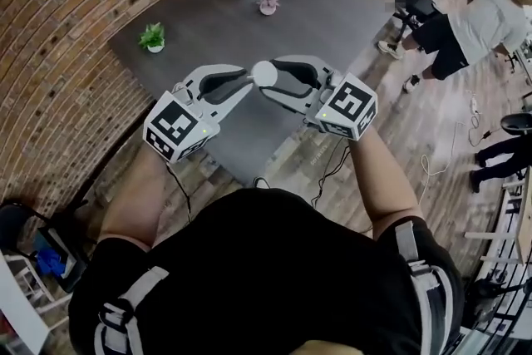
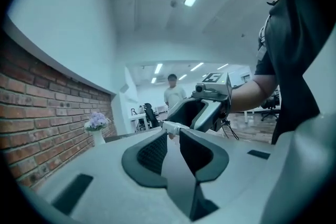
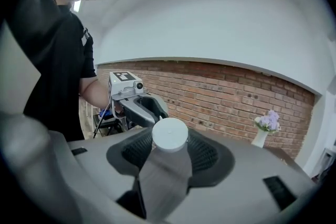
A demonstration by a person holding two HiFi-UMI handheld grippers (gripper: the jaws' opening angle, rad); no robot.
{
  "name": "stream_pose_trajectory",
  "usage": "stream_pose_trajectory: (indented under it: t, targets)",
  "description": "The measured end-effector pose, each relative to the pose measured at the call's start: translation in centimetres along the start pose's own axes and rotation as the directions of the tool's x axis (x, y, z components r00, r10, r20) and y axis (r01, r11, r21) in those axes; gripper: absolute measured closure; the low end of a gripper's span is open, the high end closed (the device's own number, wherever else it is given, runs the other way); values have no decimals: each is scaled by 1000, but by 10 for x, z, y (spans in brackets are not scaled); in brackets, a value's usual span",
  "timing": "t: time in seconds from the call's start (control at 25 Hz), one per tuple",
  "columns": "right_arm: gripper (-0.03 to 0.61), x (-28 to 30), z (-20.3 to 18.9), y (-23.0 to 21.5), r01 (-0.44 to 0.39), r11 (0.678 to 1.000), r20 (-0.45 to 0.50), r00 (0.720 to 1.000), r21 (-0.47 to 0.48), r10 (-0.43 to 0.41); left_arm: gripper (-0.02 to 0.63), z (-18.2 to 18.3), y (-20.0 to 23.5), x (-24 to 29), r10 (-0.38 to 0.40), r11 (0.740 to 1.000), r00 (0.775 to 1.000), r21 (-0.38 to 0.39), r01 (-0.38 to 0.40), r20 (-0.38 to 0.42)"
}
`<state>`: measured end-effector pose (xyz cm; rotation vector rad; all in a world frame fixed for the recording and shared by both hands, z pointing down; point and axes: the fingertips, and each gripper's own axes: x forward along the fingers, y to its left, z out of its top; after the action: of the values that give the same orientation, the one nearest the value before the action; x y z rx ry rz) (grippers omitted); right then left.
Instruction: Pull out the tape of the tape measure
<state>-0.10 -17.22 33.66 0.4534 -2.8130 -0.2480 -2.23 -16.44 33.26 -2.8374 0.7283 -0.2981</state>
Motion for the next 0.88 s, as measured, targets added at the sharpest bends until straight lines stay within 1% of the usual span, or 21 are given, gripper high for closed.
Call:
stream_pose_trajectory:
  t: [0.08,0.16,0.24,0.44,0.56,0.68,0.8,0.88]
  targets:
    - [370,-2,0,4,4,1000,-11,1000,-4,-4,560,1,-8,0,-30,999,1000,24,30,-4]
    - [370,-3,0,7,5,1000,-17,1000,-6,-5,584,1,-14,-2,-43,998,999,39,43,-5]
    - [370,-4,0,11,4,1000,-16,1000,-1,-4,598,1,-16,-4,-39,998,999,38,40,-7]
    - [370,-8,3,11,24,999,17,1000,34,-24,600,4,-14,-6,1,1000,1000,4,-1,17]
    - [370,-13,2,0,65,996,25,997,55,-66,600,2,0,-15,71,997,997,-17,-70,30]
    - [370,-24,-3,-19,124,989,29,991,81,-127,600,-2,25,-32,170,985,985,-51,-168,38]
    - [371,-38,-10,-42,193,975,31,980,109,-198,600,-12,55,-57,275,958,961,-94,-271,31]
    - [371,-51,-17,-58,245,960,30,967,135,-251,600,-16,77,-77,358,928,933,-120,-352,28]
